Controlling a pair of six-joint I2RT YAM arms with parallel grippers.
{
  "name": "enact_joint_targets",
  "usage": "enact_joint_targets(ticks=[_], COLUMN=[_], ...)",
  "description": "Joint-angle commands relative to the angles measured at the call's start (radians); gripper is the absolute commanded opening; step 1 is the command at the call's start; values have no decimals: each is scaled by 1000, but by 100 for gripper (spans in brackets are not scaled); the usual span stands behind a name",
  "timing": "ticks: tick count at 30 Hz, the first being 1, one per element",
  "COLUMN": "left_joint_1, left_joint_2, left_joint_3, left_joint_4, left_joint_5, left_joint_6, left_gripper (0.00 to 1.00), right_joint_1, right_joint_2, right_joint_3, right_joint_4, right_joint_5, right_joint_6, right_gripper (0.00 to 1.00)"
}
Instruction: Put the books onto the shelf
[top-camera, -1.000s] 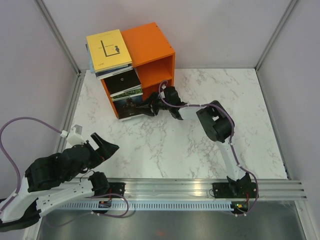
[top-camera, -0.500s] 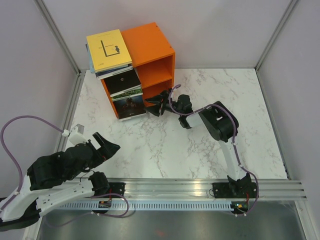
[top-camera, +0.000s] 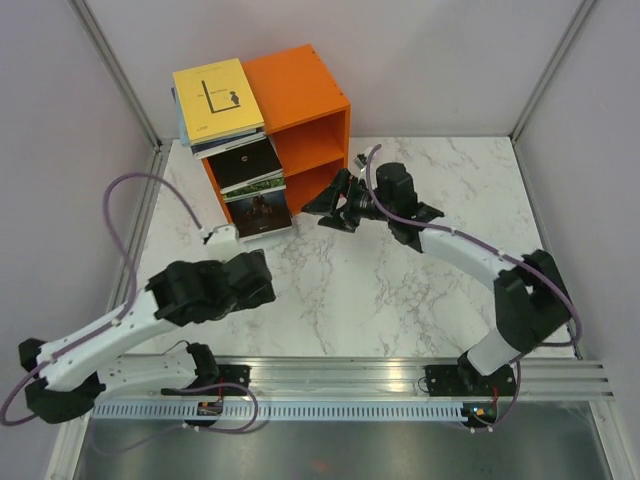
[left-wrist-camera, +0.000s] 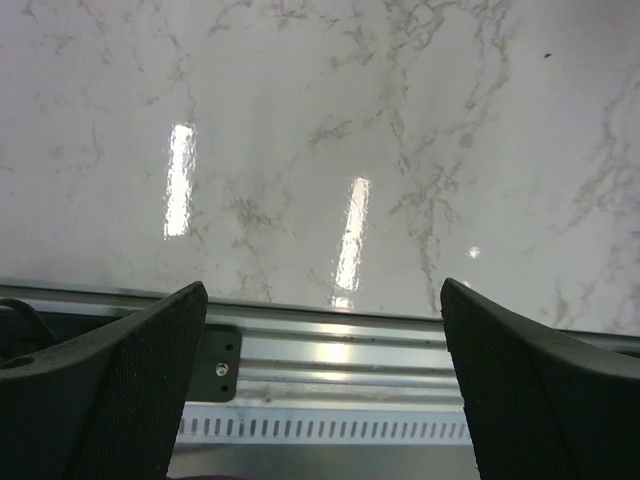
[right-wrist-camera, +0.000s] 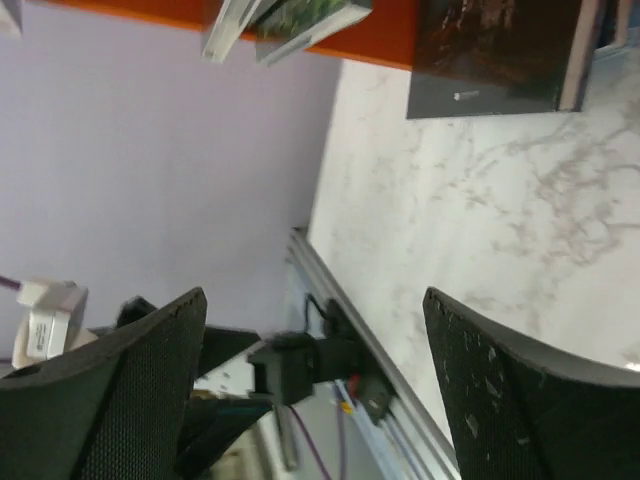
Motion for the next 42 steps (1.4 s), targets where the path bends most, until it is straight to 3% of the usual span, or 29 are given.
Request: enact_joint_targets(ticks=[1,6,7,9,10,12,13,15,16,20,24,31,39,42], left_joint_1=[-3,33,100,232,391,531,637,720,815,1088,1156,1193,1192,1187], left_joint_2=[125,146,133,116,105,112,119,152,164,186,186,82,333,410], left_joint_3=[56,-13,-25,-77,-97,-146,-177,-206,-232,-313,-391,-715,-855,-844], left_joint_4=[16,305,356,506,552,673,706,810,847,1003,1126,1621,2127,2194], left_joint_5=[-140,-173,-153,28,104,277,298,303,321,482,345,278,375,418], left_joint_6=[94,356,391,526,566,661,689,758,772,746,758,810,882,920], left_gripper=[100,100,100,100,100,100,100,100,100,100,100,100,100,97], right_joint_1=[37,39,39,42,43,46,46,48,50,50,47,50,50,50], right_joint_2=[-186,-484,-516,-599,-620,-682,-700,-755,-774,-840,-858,-950,-995,-1003], right_joint_3=[109,-26,-40,-65,-68,-73,-74,-83,-88,-96,-80,-130,-191,-185], right_joint_4=[-751,-791,-795,-838,-855,-898,-907,-912,-912,-908,-943,-957,-950,-946], right_joint_5=[289,443,453,507,521,562,573,584,601,635,674,645,636,657], right_joint_6=[-563,-574,-571,-566,-572,-592,-600,-614,-625,-646,-686,-760,-723,-740], right_gripper=[92,92,92,93,98,98,98,98,98,98,98,98,98,98])
